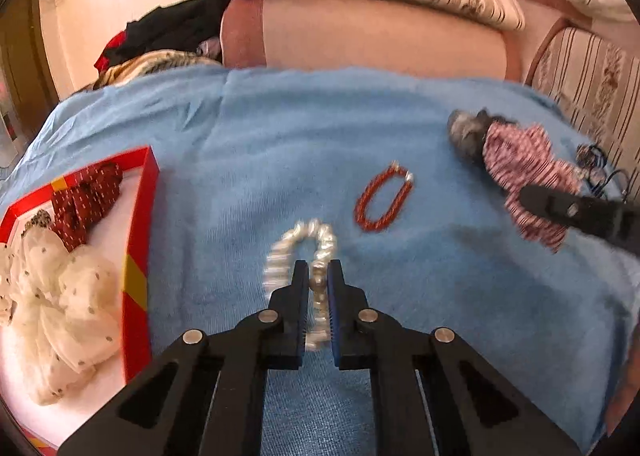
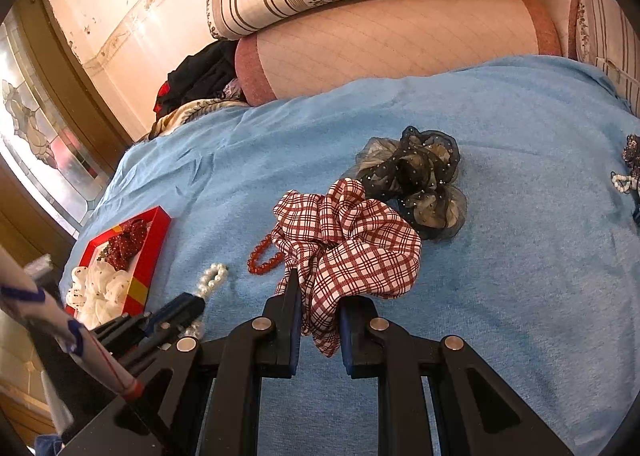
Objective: Organize jewelry
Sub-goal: 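Adjust grip on the pearl bracelet with the left gripper and lift it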
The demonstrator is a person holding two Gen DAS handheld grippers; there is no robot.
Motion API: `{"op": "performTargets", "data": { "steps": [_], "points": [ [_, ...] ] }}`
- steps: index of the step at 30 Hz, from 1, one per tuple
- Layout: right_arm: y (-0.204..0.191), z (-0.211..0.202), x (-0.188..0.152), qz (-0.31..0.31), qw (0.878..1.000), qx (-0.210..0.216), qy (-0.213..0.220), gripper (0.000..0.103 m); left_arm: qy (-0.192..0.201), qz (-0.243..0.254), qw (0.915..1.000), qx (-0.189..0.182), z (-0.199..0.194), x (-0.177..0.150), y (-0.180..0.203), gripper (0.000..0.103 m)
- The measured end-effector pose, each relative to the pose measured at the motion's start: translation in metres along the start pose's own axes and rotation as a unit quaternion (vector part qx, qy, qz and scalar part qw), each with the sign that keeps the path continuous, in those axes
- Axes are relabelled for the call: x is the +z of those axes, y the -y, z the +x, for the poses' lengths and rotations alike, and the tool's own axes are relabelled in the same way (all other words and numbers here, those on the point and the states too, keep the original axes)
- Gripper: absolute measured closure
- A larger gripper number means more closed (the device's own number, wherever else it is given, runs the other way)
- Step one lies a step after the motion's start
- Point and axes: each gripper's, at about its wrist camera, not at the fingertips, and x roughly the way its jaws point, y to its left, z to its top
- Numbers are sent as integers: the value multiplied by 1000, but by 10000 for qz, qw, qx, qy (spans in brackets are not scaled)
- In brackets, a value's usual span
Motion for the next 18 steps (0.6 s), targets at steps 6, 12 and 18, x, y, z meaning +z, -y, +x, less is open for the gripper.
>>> {"op": "performTargets", "data": {
  "steps": [6,12,18],
  "points": [
    [-3,1,-1,-40,10000,18,-12,86,108,-143,9998,-131,-6,5,-4,94],
    [-5,1,0,-82,10000,37,27,86,250,-190,9993,-212,-13,9,-6,94],
    [-6,3,0,-102,9999,54,23,86,320,-225,9990,-233,-18,11,-8,94]
  ]
}}
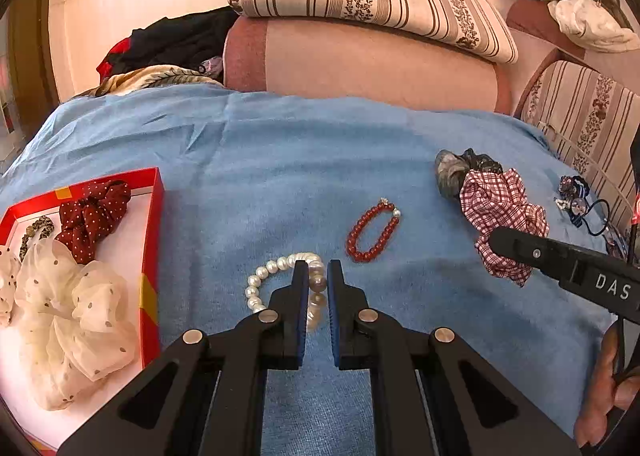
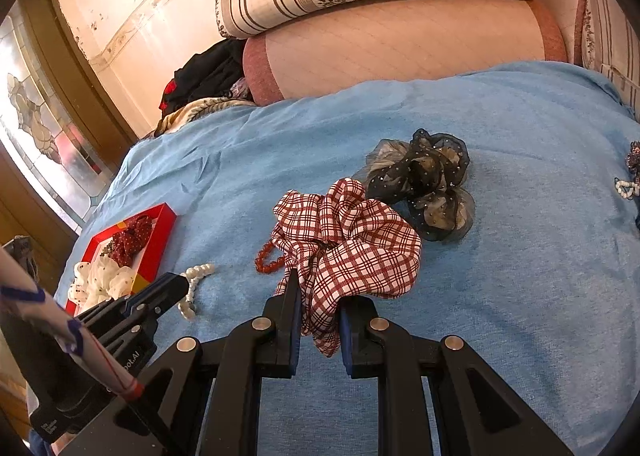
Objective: Organize jewelry
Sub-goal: 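Adjust grip on the pearl bracelet with the left gripper and lift it, then carry the pearl bracelet and plaid scrunchie to the red tray and open both grippers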
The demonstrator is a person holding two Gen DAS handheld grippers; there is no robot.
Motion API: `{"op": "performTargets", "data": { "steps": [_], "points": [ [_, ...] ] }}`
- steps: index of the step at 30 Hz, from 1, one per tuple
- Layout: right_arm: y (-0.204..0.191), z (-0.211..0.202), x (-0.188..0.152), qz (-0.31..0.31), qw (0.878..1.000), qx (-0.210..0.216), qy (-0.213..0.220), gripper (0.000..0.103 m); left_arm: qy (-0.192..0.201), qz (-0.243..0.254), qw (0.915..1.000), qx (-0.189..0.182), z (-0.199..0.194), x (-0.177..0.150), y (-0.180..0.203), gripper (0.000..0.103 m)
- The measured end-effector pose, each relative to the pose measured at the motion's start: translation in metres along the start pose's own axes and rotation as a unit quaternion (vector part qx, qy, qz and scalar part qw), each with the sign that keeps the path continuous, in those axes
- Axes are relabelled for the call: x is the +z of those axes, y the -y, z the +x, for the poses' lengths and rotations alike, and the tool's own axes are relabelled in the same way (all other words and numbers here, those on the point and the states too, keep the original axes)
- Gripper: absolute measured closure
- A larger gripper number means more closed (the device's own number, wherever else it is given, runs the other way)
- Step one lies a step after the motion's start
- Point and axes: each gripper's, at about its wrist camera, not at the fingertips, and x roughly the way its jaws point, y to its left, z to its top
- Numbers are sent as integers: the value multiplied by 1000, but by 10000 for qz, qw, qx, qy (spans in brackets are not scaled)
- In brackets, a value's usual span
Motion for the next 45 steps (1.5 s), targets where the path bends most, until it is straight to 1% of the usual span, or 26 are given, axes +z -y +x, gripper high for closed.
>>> {"op": "performTargets", "data": {
  "steps": [5,18,26,30,37,41,45],
  "points": [
    [-3,-3,0,-58,10000,27,64,86,183,-27,9998,-41,-10,5,-2,94],
    [-17,-3,-2,-172,9997,188,42,86,455,-100,9989,-110,-37,12,-10,94],
    [-39,-11,-6,-309,9986,421,49,86,753,-246,9968,-54,-69,13,-30,94],
    [-61,-13,-13,-431,9972,618,12,86,925,-403,9949,35,-90,14,-51,94],
    [-120,-5,-33,-689,9916,1068,-223,86,1069,-726,9910,357,-114,7,-100,94],
    [-156,2,-41,-786,9868,1372,-360,86,1052,-942,9884,564,-122,-2,-133,94],
    [-200,17,-48,-1060,9799,1602,-534,86,913,-1182,9857,783,-123,-14,-167,94]
  ]
}}
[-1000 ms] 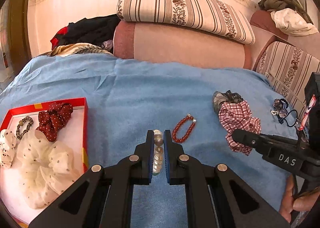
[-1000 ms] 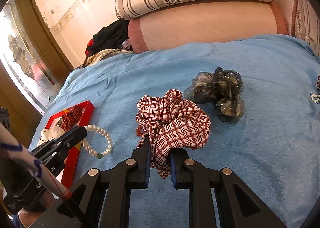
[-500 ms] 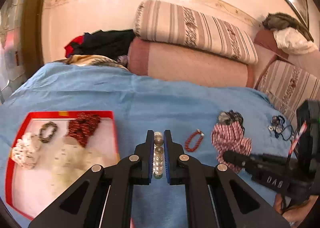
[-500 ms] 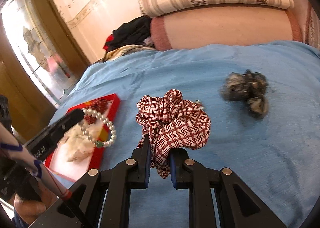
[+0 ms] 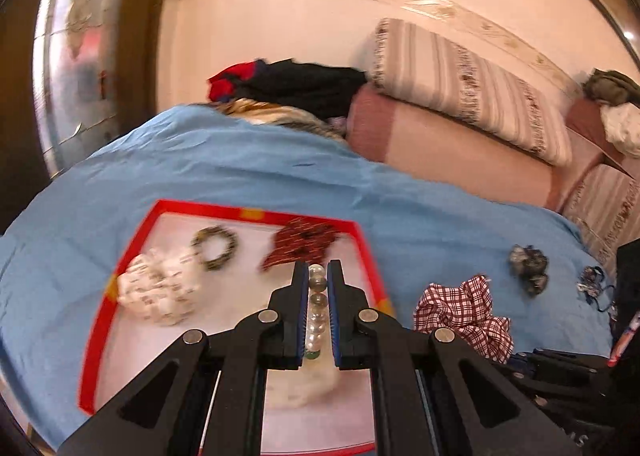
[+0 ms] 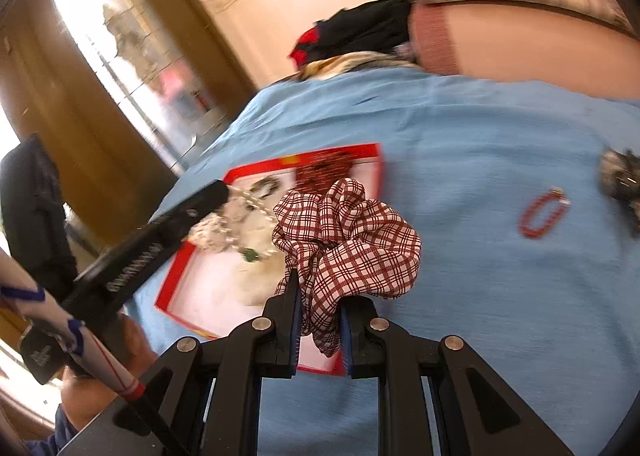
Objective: Organize jewelry
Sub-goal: 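Carry the pearl bracelet and plaid scrunchie to the red tray and open both grippers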
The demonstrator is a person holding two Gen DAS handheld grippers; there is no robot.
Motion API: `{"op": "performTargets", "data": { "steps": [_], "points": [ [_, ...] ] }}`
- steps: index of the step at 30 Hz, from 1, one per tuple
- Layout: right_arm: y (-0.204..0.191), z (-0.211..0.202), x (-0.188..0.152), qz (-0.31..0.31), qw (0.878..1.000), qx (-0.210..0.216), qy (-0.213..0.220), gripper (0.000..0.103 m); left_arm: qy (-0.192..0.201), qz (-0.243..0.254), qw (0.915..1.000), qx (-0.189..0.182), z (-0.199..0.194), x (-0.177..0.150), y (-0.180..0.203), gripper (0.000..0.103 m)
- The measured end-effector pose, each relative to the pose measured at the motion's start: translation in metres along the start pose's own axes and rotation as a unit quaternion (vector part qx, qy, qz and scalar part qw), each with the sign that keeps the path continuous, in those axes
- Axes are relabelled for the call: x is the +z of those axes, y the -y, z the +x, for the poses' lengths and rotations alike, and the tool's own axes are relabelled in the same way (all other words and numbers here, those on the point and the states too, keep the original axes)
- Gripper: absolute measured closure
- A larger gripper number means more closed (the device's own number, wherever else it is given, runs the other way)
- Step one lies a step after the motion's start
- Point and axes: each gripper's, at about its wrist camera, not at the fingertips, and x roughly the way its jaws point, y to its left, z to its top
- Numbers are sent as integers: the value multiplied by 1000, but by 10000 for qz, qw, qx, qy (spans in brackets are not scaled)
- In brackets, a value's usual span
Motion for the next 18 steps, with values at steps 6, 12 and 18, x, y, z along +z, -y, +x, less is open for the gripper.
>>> {"op": "performTargets", "data": {
  "steps": [6,12,18],
  "points": [
    [-36,47,-1,-224,9986,214,-437,86,-268,-255,9986,390,13,-13,-41,94],
    [-55,80,-6,-419,9962,188,-746,86,-560,-515,9950,644,28,-20,-64,94],
    [-54,104,-14,-457,9937,46,-1019,86,-772,-591,9913,890,35,-25,-73,94]
  ]
}}
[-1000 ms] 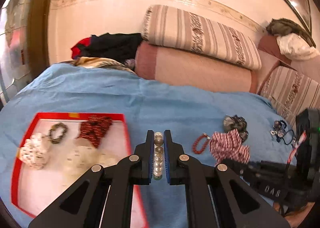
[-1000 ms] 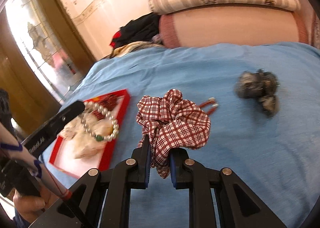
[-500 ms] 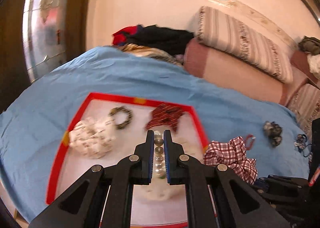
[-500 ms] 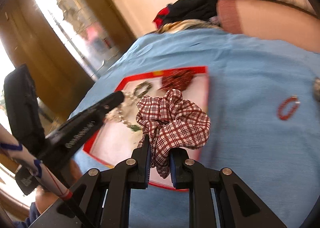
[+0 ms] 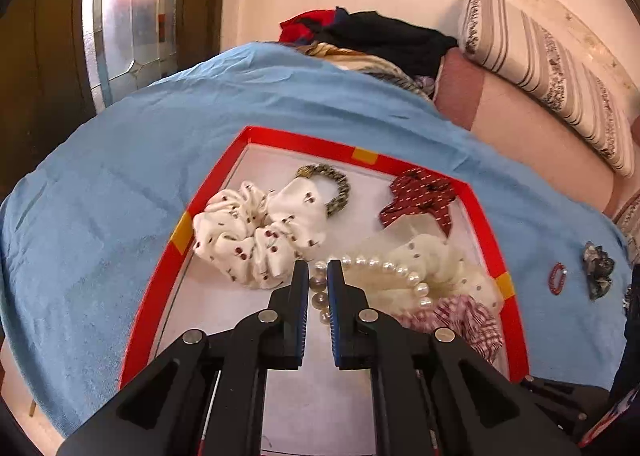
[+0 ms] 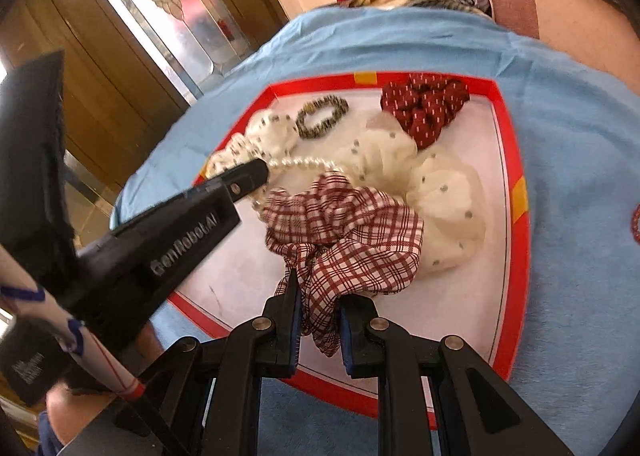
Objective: Organize jewelry
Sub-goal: 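Carry the pearl bracelet and plaid scrunchie to the red tray and open both grippers, then move both tools back over the blanket toward the remaining bracelet and scrunchie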
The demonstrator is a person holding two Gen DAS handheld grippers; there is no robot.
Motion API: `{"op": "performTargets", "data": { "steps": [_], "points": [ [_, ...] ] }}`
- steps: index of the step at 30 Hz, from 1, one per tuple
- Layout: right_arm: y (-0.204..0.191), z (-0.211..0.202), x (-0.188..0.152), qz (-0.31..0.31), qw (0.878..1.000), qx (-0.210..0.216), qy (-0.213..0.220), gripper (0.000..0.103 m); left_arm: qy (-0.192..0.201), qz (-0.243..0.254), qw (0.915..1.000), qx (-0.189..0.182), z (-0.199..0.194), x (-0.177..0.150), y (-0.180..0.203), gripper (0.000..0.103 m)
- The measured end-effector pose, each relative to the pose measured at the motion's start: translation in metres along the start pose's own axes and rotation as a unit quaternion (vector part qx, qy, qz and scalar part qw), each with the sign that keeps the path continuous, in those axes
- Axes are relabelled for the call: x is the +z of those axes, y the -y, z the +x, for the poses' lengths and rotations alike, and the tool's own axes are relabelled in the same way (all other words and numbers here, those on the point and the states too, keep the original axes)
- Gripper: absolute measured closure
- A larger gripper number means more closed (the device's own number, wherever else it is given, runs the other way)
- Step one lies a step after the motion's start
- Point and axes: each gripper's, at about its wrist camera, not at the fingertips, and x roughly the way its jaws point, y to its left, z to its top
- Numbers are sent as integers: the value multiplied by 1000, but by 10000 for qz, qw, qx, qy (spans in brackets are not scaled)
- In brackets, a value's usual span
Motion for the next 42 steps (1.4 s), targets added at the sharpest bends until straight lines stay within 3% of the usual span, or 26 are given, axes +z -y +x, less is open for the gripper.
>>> {"op": "performTargets", "data": {
  "steps": [8,11,13,17,29,42],
  "points": [
    [9,3,-2,41,10000,-1,-56,81,-148,-40,9997,168,7,-2,-4,94],
    [8,-2,-4,-15,10000,-18,-62,70,-98,-71,9998,139,4,-1,-3,94],
    [9,-6,-5,9,10000,-30,-54,53,-18,-65,9999,130,0,0,-1,94],
    [8,-13,-8,10,10000,-43,-45,52,98,-158,9998,74,-6,4,-2,86],
    [19,-48,-6,84,9998,-50,199,50,473,-204,9987,-54,-21,13,15,80],
    [106,-134,-24,811,9934,-329,746,47,569,510,9961,-433,-26,5,87,77]
  ]
}}
